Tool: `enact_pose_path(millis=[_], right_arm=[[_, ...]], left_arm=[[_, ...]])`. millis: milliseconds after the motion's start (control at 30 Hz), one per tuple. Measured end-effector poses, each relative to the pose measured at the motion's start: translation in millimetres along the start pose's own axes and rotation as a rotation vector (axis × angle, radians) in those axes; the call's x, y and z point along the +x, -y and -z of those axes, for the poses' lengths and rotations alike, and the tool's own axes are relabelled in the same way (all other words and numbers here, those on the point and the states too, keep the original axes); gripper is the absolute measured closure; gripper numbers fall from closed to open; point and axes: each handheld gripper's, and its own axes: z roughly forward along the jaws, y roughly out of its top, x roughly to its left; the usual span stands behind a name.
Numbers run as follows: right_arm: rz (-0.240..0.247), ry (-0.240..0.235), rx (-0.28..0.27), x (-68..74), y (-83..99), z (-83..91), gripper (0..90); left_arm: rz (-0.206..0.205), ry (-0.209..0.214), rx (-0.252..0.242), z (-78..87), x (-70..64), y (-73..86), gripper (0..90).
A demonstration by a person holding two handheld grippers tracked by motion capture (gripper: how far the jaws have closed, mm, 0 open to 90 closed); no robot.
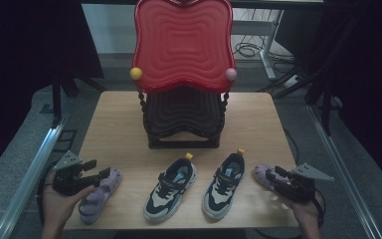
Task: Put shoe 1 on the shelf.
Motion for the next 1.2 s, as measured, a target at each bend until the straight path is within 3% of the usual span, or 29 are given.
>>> enact_pose_path(millis=[300,533,733,900,1200], right_arm=[[-0.011,0.014,0.006,-3.0,8.0,8.0,54.3],[-0.014,0.031,-0.009,-3.8,9.6,20.4,53.6],[-0.023,0.035,0.003,-4.9,10.3,15.7,52.5],[-0.01,0.036,0.018,-2.0,11.8,13.9,52.0],[-0.039,0.066,-0.01,-6.3,11.0,20.0,52.0]], left_arm=[[-0.002,0.019,-0.008,7.2,-1.1,0.5,36.3],[0.031,0.033,-0.006,26.5,4.1,23.9,37.8],[0.041,0.026,0.02,34.1,3.9,41.0,40.5],[0.022,0.041,0.04,37.4,-4.8,49.5,44.6],[0.026,0.034,0.122,31.0,-14.4,67.3,53.6]])
